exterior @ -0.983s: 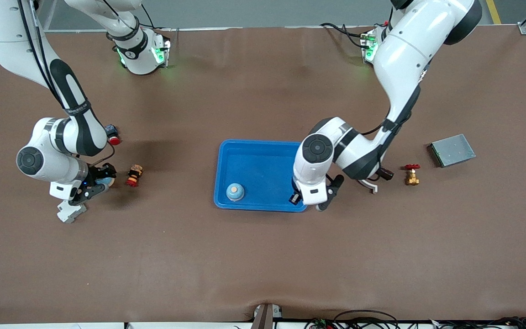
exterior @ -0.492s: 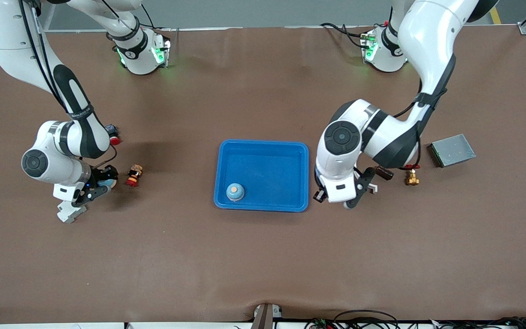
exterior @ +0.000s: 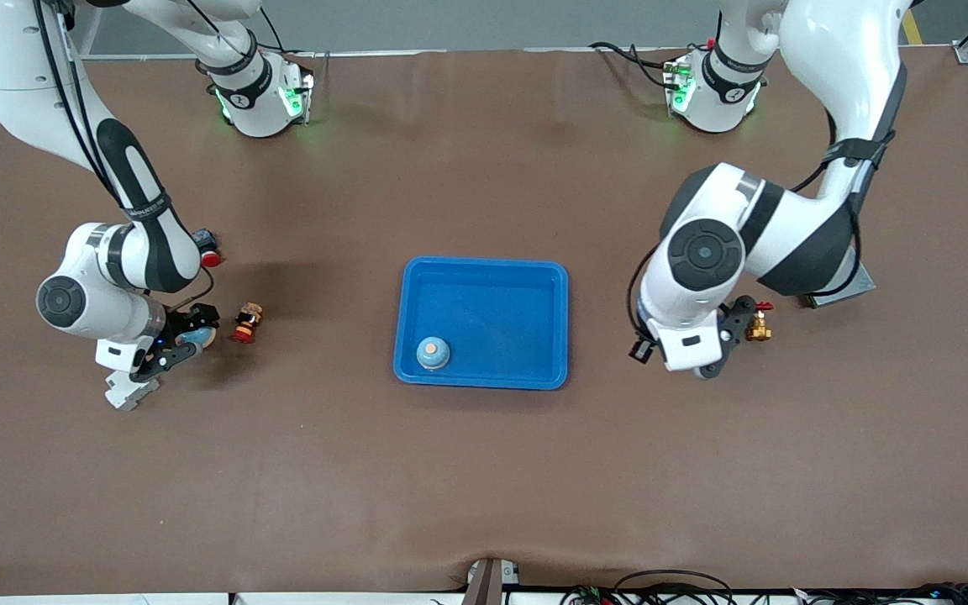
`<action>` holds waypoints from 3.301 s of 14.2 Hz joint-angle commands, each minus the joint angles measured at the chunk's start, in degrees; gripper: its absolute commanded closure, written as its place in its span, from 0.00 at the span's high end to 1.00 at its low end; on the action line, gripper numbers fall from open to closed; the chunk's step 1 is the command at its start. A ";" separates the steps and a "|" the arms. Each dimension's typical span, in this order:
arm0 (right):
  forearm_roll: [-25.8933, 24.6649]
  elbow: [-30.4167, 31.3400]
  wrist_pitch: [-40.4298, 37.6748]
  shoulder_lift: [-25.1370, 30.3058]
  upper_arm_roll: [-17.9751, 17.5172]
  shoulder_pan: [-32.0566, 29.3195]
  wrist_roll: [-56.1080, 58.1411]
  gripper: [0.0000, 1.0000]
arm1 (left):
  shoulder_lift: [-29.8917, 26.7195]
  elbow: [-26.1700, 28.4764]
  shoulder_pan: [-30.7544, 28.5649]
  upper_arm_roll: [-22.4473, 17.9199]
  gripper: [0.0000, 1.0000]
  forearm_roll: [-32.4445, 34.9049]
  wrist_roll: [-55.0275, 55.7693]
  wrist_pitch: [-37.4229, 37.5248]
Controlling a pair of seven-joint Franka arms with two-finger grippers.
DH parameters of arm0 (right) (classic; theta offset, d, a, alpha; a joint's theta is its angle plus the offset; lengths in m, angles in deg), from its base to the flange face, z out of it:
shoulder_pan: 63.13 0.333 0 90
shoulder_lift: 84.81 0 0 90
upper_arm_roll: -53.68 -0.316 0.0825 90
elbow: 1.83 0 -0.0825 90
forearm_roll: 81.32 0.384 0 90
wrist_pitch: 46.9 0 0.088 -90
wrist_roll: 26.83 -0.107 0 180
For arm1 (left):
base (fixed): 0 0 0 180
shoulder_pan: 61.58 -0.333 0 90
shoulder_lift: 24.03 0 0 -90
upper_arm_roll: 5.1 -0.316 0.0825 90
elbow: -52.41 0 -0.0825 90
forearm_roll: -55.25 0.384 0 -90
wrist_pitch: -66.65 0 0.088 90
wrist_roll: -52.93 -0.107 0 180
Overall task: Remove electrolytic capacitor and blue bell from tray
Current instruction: 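Set the bell near the red buttons with the right gripper while the left carries capacitor, then place the capacitor by the valve with the left gripper while the right reaches the tray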
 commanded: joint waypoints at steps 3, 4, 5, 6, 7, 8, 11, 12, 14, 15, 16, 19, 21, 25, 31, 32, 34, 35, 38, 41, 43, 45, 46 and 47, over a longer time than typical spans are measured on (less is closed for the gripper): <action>-0.02 -2.98 -12.36 6.50 -1.10 -0.17 -7.47 1.00 | -6.48 11.64 -8.01 0.09 0.00 -1.01 -12.57 0.28; -0.02 -2.99 -13.86 8.26 -1.54 1.05 -12.21 1.00 | -6.75 13.23 -9.68 0.09 0.00 -1.01 -14.95 0.11; -0.02 -2.99 -15.09 9.67 -1.46 2.89 -16.17 1.00 | -7.02 14.64 -11.09 0.09 0.00 -0.67 -16.89 -0.07; -0.02 -3.07 -16.41 10.90 -1.55 4.30 -19.95 1.00 | -7.02 16.30 -12.58 0.09 0.00 -0.31 -18.65 -0.76; -0.02 -3.16 -17.29 11.78 -1.55 5.70 -23.56 1.00 | -7.11 17.36 -13.73 0.09 0.00 -0.31 -19.80 -1.99; 0.06 -3.08 -17.83 12.57 -1.63 7.37 -27.94 1.00 | -7.02 18.16 -15.13 0.09 0.00 -0.22 -20.68 -2.44; 0.15 -4.30 -18.09 13.29 -1.72 12.90 -43.85 1.00 | -6.50 20.10 -21.45 0.18 0.00 0.57 -29.96 -5.76; 0.94 -5.00 -18.09 13.20 -1.72 15.01 -48.59 1.00 | -6.06 20.27 -23.74 0.18 0.00 0.57 -34.09 -7.78; 2.61 -7.11 -18.10 12.67 -1.72 19.23 -56.34 1.00 | -4.30 20.36 -26.56 0.09 0.00 0.48 -38.69 -11.21; 2.96 -8.34 -18.01 12.50 -1.72 21.08 -58.99 1.00 | -3.51 21.06 -27.70 0.09 0.00 0.57 -38.88 -13.41; 3.49 -9.83 -18.09 12.15 -1.64 22.93 -61.54 1.00 | -3.42 22.28 -27.98 -0.09 0.00 1.09 -39.23 -16.30; 3.76 -16.41 -18.01 8.03 -1.64 28.38 -68.49 1.00 | -1.32 23.00 -30.87 -0.26 0.00 5.40 -39.67 -21.68; 3.84 -20.90 -17.48 4.51 -1.64 30.32 -68.86 1.00 | -0.52 22.91 -31.75 -0.35 0.00 5.40 -39.41 -22.04; 3.67 -28.63 -17.13 -2.25 -1.64 32.95 -67.63 1.00 | 2.90 22.39 -32.46 -0.44 0.00 5.31 -37.65 -25.64; 3.67 -35.77 -13.46 -9.39 -1.72 36.04 -65.96 1.00 | 3.62 21.42 -32.55 -0.61 1.00 5.40 -37.83 -25.73; 3.67 -35.77 -11.70 -10.43 -1.72 36.13 -65.78 1.00 | 3.44 21.42 -32.55 -0.61 1.00 5.40 -37.74 -25.73; 3.67 -35.77 -9.14 -12.37 -1.72 36.74 -63.08 1.00 | 3.09 21.15 -32.38 -0.53 1.00 5.40 -37.56 -25.38; 3.76 -35.77 -8.43 -13.16 -1.72 36.74 -61.67 1.00 | 2.74 21.15 -32.03 -0.27 1.00 4.97 -37.30 -25.29; 3.84 -35.42 -6.85 -15.01 -1.72 36.65 -59.63 1.00 | 1.95 20.54 -31.06 1.40 1.00 4.70 -34.40 -24.86; 3.93 -35.33 -6.23 -16.50 -1.81 36.83 -59.19 1.00 | 0.28 20.36 -31.06 2.54 1.00 4.79 -34.40 -22.49; 3.93 -35.33 -5.44 -17.30 -3.21 36.57 -59.19 1.00 | -0.77 19.75 -31.14 3.25 1.00 4.70 -34.31 -22.31; 3.93 -35.33 -5.00 -18.09 -3.31 36.74 -59.28 1.00 | -4.02 19.75 -31.14 4.04 1.00 4.79 -34.84 -19.86; 3.93 -35.33 -4.82 -18.27 -3.39 36.83 -59.28 1.00 | -5.16 19.49 -31.23 5.35 1.00 4.70 -34.84 -18.54; 3.93 -35.33 -4.65 -18.44 -3.74 36.83 -59.36 1.00 | -6.22 18.96 -31.32 6.49 1.00 4.61 -34.75 -16.96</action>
